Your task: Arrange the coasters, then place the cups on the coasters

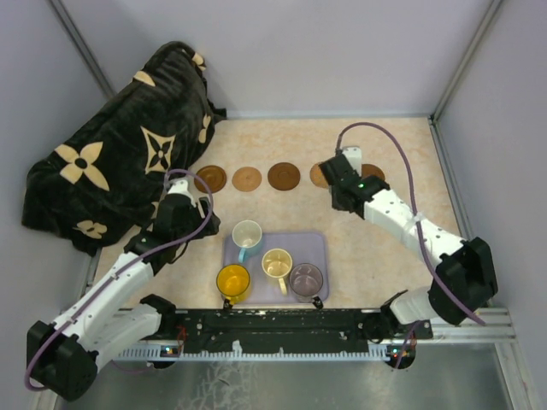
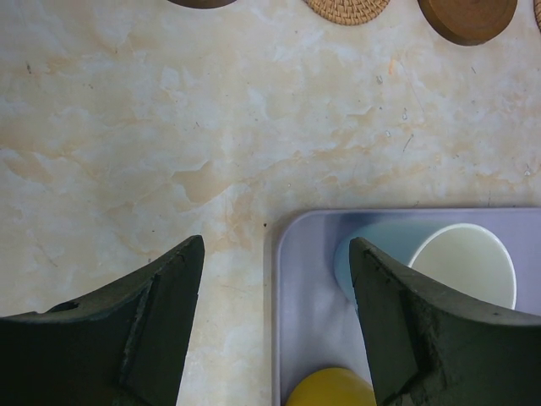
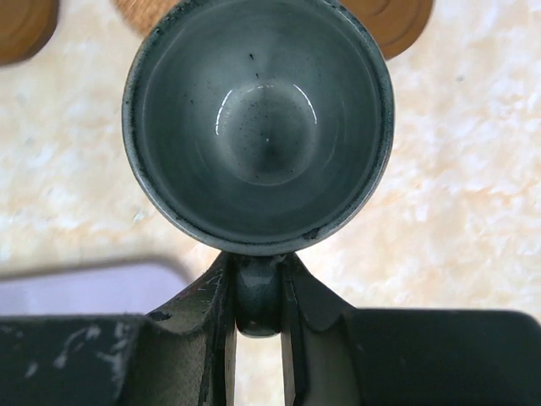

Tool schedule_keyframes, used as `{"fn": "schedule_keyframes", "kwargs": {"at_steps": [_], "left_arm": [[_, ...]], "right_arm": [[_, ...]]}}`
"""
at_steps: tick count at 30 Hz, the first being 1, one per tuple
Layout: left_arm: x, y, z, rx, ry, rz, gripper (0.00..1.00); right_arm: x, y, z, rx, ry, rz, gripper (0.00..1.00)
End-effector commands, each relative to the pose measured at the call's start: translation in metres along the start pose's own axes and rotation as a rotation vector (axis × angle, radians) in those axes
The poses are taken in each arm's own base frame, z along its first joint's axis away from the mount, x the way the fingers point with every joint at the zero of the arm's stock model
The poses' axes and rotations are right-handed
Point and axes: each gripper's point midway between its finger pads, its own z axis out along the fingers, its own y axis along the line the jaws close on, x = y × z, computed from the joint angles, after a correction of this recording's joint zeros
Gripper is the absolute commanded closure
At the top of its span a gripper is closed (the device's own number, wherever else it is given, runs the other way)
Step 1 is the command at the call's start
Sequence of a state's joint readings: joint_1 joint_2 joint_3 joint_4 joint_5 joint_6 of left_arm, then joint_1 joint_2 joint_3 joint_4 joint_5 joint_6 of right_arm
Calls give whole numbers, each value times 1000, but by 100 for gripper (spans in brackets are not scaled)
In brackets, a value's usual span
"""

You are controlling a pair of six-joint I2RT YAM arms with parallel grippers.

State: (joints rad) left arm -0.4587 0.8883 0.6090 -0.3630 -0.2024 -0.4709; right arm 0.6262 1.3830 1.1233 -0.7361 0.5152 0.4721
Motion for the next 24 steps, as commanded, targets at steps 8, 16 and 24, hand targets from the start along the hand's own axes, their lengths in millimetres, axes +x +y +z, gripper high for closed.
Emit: {"fn": "schedule_keyframes", "kwargs": {"at_steps": [8, 16, 24], "left_arm": [[-17, -3, 8, -16, -44, 20, 24], [-21, -7, 18, -21, -43, 22, 25], [-18, -9, 24, -20, -24, 29, 25]], "right_arm": [[-106, -72, 56, -6, -247, 156, 100], [-122, -94, 90, -32, -277, 192, 100], [-128, -101, 112, -22, -241, 166, 100]]}}
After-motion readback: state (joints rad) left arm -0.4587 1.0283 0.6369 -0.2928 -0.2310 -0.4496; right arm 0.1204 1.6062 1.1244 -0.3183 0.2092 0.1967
